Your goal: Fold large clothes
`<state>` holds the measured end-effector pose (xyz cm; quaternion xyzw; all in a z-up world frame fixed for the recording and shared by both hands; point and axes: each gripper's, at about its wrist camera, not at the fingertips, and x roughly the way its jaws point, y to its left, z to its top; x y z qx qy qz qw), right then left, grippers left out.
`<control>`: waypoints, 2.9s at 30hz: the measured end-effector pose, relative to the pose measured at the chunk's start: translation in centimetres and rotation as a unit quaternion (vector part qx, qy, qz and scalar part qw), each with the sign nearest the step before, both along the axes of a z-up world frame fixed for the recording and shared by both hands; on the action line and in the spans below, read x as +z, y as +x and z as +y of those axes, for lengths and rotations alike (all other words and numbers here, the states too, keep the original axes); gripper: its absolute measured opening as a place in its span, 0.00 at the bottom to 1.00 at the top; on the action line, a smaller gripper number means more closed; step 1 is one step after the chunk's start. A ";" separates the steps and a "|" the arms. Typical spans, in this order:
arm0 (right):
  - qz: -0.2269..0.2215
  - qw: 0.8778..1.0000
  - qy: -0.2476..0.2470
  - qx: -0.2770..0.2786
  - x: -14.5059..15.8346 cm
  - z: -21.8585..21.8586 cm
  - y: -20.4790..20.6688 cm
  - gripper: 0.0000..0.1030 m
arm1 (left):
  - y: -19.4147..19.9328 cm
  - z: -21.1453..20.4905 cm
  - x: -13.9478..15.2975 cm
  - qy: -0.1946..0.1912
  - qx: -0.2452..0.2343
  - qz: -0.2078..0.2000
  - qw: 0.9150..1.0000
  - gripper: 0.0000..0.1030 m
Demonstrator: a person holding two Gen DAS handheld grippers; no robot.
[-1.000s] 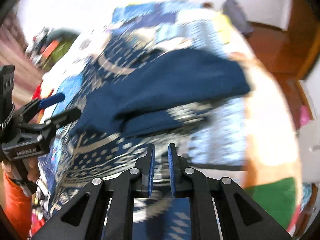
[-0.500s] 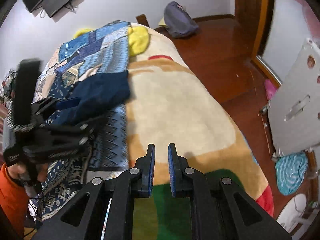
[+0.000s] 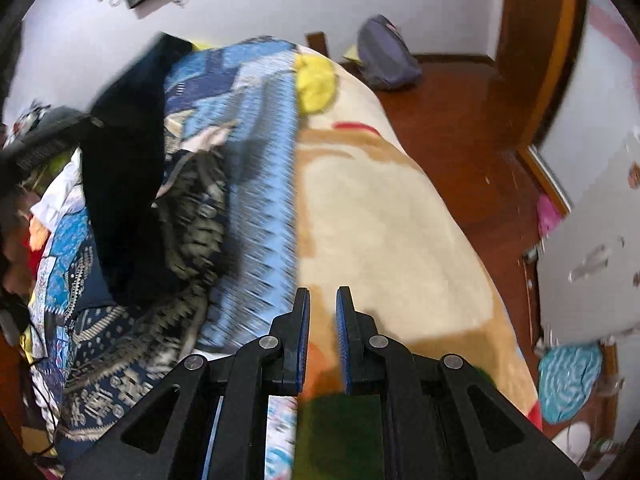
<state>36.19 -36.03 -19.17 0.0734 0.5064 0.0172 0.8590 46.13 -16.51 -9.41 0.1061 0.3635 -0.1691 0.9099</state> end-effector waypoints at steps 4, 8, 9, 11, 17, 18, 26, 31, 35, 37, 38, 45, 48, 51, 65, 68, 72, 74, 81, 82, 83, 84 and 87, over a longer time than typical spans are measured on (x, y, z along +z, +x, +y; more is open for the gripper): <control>-0.024 0.999 -0.017 0.030 1.8 3.3 1.6 0.09 | -0.5 6.6 2.4 -0.007 0.049 -0.034 0.998 0.09; -0.042 0.996 -0.030 0.068 3.2 7.2 3.5 0.09 | -1.3 12.7 2.3 -0.014 0.089 -0.039 0.995 0.09; -0.045 0.995 -0.036 0.078 3.3 8.2 4.0 0.09 | -1.5 14.0 1.9 -0.012 0.097 -0.038 0.994 0.09; -0.045 0.994 -0.046 0.092 3.2 10.0 5.1 0.09 | -2.2 16.4 0.9 -0.008 0.113 -0.033 0.993 0.09; -0.012 0.988 -0.080 0.135 0.7 15.3 8.0 0.09 | -4.5 22.6 -4.0 -0.026 0.155 0.014 0.987 0.09; -0.005 0.985 -0.097 0.142 -0.1 16.2 8.4 0.09 | -4.6 23.5 -5.0 -0.036 0.161 0.028 0.986 0.09; 0.014 0.955 -0.241 0.173 -6.1 19.6 8.4 0.09 | -6.5 29.7 -13.9 -0.090 0.206 0.133 0.965 0.09; 0.011 0.945 -0.283 0.163 -6.6 19.0 8.1 0.09 | -8.0 30.6 -17.1 -0.125 0.218 0.168 0.953 0.09; 0.003 0.952 -0.272 0.143 -6.2 17.3 8.5 0.62 | -9.2 30.9 -18.8 -0.125 0.231 0.182 0.948 0.11; -0.023 0.945 -0.303 0.121 -6.2 16.3 8.4 0.90 | -9.4 31.4 -19.3 -0.125 0.238 0.187 0.945 0.15; -0.021 0.951 -0.281 0.127 -6.2 15.4 8.5 0.90 | -9.7 31.5 -19.4 -0.117 0.245 0.187 0.944 0.16; 0.012 0.986 -0.140 0.093 -6.1 10.6 8.6 0.90 | -11.9 32.9 -18.8 -0.113 0.263 0.190 0.939 0.32; 0.010 0.985 -0.146 0.091 -6.1 10.7 8.5 0.90 | -12.6 32.9 -17.9 -0.086 0.269 0.183 0.942 0.36; 0.019 0.986 -0.135 0.093 -5.4 10.7 8.1 0.90 | -13.0 32.7 -17.5 -0.002 0.281 0.177 0.943 0.36; -0.041 0.988 -0.049 0.138 4.0 14.4 7.9 0.90 | -10.2 31.0 -8.0 -0.010 0.234 0.090 0.968 0.74; -0.064 0.986 -0.032 0.152 6.4 16.0 9.2 0.91 | -7.6 30.3 -6.1 -0.014 0.230 0.068 0.971 0.83; -0.087 0.983 -0.011 0.162 8.5 18.4 11.5 0.92 | -4.4 29.9 -4.3 -0.026 0.232 0.043 0.971 0.92; -0.094 0.982 -0.004 0.164 8.9 19.7 12.9 0.92 | -2.4 29.8 -4.1 -0.028 0.236 0.041 0.971 0.92; -0.068 0.983 0.028 0.167 6.4 23.9 19.5 0.94 | 4.3 31.0 -6.8 -0.051 0.243 0.079 0.965 0.92; -0.060 0.984 0.032 0.165 5.6 24.2 20.3 0.94 | 5.4 31.3 -7.6 -0.057 0.247 0.087 0.963 0.92; -0.048 0.985 0.039 0.162 4.6 24.8 21.5 0.94 | 6.2 31.5 -8.4 -0.061 0.249 0.095 0.962 0.92; -0.036 0.986 0.044 0.159 3.7 25.2 22.6 0.94 | 6.8 31.7 -9.0 -0.064 0.250 0.102 0.961 0.92; -0.004 0.986 0.057 0.155 0.5 26.8 25.6 0.94 | 9.2 32.3 -11.4 -0.072 0.256 0.128 0.955 0.92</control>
